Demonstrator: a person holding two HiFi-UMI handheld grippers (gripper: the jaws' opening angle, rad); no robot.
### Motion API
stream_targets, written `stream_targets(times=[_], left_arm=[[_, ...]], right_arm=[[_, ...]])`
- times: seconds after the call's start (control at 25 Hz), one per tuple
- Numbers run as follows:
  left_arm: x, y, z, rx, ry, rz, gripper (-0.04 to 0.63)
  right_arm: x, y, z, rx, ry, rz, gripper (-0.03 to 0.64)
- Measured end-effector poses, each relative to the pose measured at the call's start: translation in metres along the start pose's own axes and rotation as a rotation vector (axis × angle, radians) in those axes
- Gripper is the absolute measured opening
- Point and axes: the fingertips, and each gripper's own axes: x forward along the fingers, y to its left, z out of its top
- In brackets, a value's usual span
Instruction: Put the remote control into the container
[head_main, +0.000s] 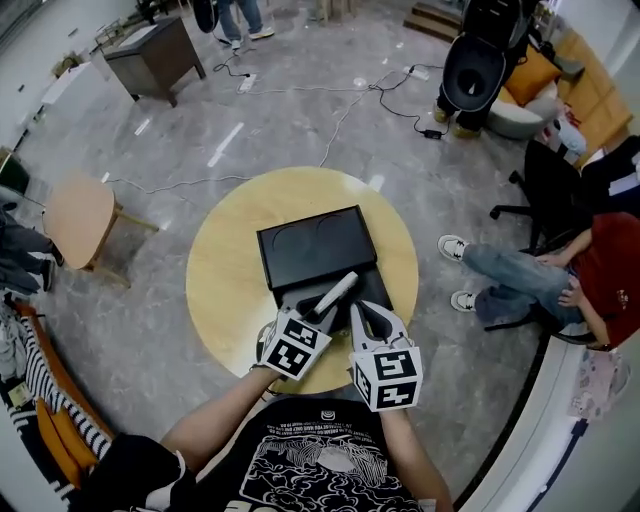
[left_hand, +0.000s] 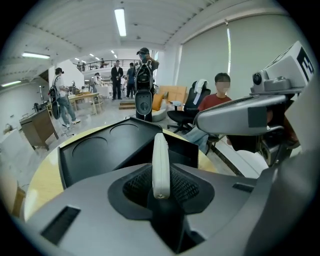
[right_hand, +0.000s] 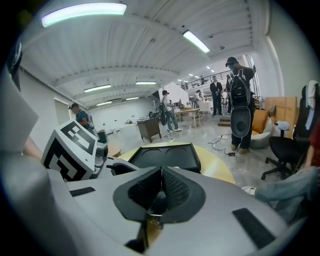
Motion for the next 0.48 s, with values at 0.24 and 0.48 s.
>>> stream_targets(times=[0.24, 0.48], left_arm=[[0.018, -0.006, -0.008, 0.068, 0.056, -0.049, 0.104], [0.040, -0.017, -0.015, 0.130, 0.106, -0.069, 0.104]], right_arm=[[-0.005, -0.012, -0.005, 0.038, 0.010, -0.068, 0.023], [-0.007, -0.028, -0.011, 0.058, 0.005, -0.101, 0.023]])
